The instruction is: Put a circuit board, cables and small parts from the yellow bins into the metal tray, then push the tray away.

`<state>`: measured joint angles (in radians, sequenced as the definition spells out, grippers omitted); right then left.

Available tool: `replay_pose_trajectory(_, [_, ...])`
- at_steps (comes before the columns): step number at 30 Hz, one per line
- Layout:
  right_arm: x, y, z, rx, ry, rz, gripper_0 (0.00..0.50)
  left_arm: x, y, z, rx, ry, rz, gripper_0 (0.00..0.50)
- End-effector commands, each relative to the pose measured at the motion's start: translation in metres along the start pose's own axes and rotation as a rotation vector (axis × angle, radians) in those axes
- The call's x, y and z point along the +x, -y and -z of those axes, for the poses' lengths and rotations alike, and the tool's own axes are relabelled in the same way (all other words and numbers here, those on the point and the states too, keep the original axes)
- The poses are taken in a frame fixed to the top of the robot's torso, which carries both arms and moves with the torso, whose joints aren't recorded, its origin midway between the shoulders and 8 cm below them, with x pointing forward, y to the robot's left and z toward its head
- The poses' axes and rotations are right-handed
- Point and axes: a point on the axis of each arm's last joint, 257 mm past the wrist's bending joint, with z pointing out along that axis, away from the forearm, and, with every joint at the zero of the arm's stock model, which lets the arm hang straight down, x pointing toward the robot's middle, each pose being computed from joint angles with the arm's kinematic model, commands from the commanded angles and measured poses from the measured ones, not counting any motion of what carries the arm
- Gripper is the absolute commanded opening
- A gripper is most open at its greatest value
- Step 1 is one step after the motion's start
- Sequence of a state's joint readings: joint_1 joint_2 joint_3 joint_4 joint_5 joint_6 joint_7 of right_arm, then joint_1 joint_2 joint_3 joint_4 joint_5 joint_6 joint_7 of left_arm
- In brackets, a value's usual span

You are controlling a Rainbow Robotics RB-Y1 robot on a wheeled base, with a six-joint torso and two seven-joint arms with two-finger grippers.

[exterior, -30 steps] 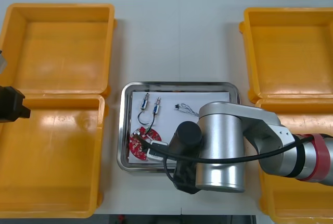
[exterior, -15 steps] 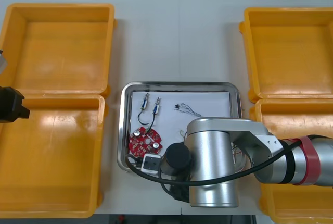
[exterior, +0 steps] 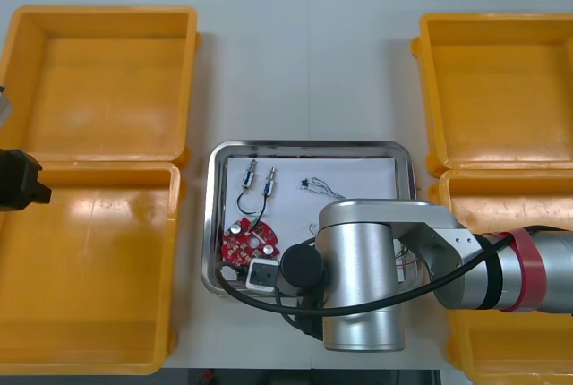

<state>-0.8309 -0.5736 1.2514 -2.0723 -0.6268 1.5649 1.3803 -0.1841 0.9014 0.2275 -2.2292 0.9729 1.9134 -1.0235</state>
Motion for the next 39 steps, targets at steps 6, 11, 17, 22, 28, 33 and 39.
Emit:
replay_pose_trajectory(6, [-0.014,0.002,0.001,0.014,0.021,0.081,0.500,-0.006,-0.017,0.015,-0.058,0.034,-0.085,0.500])
replay_pose_trajectory(11, [-0.014,0.004,0.000,0.017,0.020,0.081,0.500,-0.006,-0.017,0.015,-0.058,0.034,-0.085,0.500])
replay_pose_trajectory(17, [-0.019,0.002,0.001,0.017,0.031,0.086,0.500,-0.006,-0.017,0.015,-0.058,0.034,-0.085,0.500])
replay_pose_trajectory(22, [-0.020,0.001,0.001,0.019,0.033,0.089,0.439,-0.006,-0.017,0.015,-0.058,0.034,-0.085,0.500])
replay_pose_trajectory(28, [-0.022,0.000,0.001,0.018,0.037,0.091,0.360,-0.006,-0.017,0.015,-0.058,0.034,-0.085,0.500])
replay_pose_trajectory(33, [-0.022,-0.001,0.001,0.018,0.037,0.093,0.090,-0.006,-0.017,0.015,-0.058,0.034,-0.085,0.500])
replay_pose_trajectory(39, [-0.024,0.003,0.001,0.037,0.041,0.097,0.000,-0.006,-0.017,0.015,-0.058,0.034,-0.085,0.500])
